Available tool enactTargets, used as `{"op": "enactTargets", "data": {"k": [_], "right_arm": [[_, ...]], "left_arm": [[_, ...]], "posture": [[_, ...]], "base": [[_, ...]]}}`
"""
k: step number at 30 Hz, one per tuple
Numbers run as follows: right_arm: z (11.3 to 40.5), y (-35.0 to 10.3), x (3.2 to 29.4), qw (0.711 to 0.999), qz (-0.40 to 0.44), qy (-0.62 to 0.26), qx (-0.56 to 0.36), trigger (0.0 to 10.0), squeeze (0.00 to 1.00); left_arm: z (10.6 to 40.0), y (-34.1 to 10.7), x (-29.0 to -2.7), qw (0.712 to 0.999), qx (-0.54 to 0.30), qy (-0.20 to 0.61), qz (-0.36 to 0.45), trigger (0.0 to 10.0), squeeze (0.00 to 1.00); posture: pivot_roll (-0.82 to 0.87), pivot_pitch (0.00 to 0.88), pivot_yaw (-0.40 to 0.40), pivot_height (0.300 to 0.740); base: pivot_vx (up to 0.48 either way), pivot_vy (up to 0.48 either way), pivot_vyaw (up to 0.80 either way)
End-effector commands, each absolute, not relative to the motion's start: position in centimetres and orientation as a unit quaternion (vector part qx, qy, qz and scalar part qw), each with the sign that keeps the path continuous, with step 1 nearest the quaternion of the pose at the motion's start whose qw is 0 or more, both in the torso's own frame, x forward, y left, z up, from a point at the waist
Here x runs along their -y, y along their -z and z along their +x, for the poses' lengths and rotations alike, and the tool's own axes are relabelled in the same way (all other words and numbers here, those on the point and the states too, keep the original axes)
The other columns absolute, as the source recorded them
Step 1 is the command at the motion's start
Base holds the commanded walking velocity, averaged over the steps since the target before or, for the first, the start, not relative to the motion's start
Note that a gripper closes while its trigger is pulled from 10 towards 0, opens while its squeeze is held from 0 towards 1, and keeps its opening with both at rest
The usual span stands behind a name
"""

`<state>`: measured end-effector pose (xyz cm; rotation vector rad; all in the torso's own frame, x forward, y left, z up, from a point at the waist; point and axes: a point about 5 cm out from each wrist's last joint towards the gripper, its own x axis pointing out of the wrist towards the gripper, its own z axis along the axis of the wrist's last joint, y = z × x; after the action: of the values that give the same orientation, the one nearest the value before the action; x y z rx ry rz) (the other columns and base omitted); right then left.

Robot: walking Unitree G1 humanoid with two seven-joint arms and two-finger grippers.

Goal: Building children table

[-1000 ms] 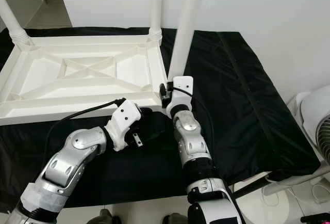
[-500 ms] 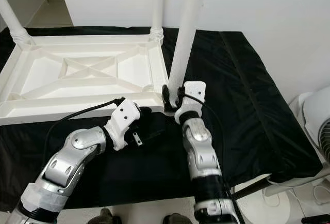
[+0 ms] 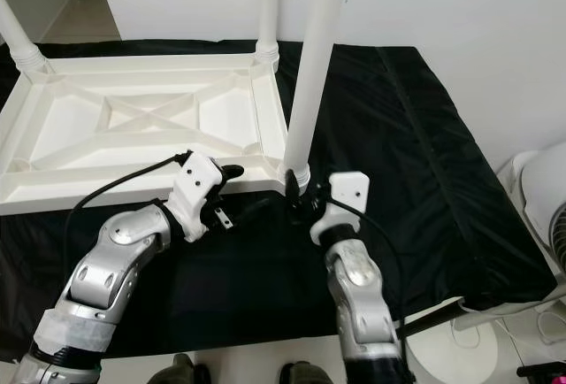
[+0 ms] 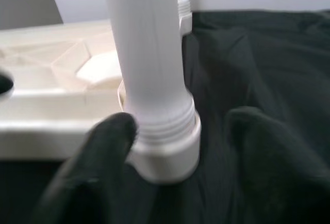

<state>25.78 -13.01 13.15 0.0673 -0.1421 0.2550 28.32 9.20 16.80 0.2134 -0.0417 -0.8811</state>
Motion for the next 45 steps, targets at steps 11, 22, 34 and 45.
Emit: {"op": "enactTargets", "data": {"k": [11, 22, 34, 45], "right_arm": [[25.2, -13.1, 12.2, 0.980, 0.037, -0.184, 0.063, 10.0, 0.00], [26.1, -13.7, 10.6, 0.953, 0.039, -0.294, 0.069, 10.0, 0.00], [28.5, -14.8, 11.1, 0.941, 0.039, -0.322, 0.093, 10.0, 0.00], [30.4, -15.1, 13.7, 0.954, 0.034, -0.281, 0.100, 10.0, 0.00]], "left_arm": [[30.5, -17.7, -12.1, 0.961, 0.043, 0.252, 0.101, 10.0, 0.00], [30.5, -17.5, -12.8, 0.959, 0.034, 0.245, 0.135, 10.0, 0.00], [30.6, -17.5, -13.6, 0.954, 0.028, 0.250, 0.163, 10.0, 0.00], [30.8, -16.3, -15.0, 0.945, -0.022, 0.246, 0.213, 10.0, 0.00]], "posture": [[-0.04, 0.111, 0.003, 0.740], [-0.02, 0.102, 0.004, 0.740], [0.00, 0.095, 0.004, 0.740], [0.00, 0.083, 0.006, 0.740]], "base": [[0.000, 0.000, 0.00], [0.000, 0.000, 0.00], [0.000, 0.000, 0.00], [0.000, 0.000, 0.00]]}}
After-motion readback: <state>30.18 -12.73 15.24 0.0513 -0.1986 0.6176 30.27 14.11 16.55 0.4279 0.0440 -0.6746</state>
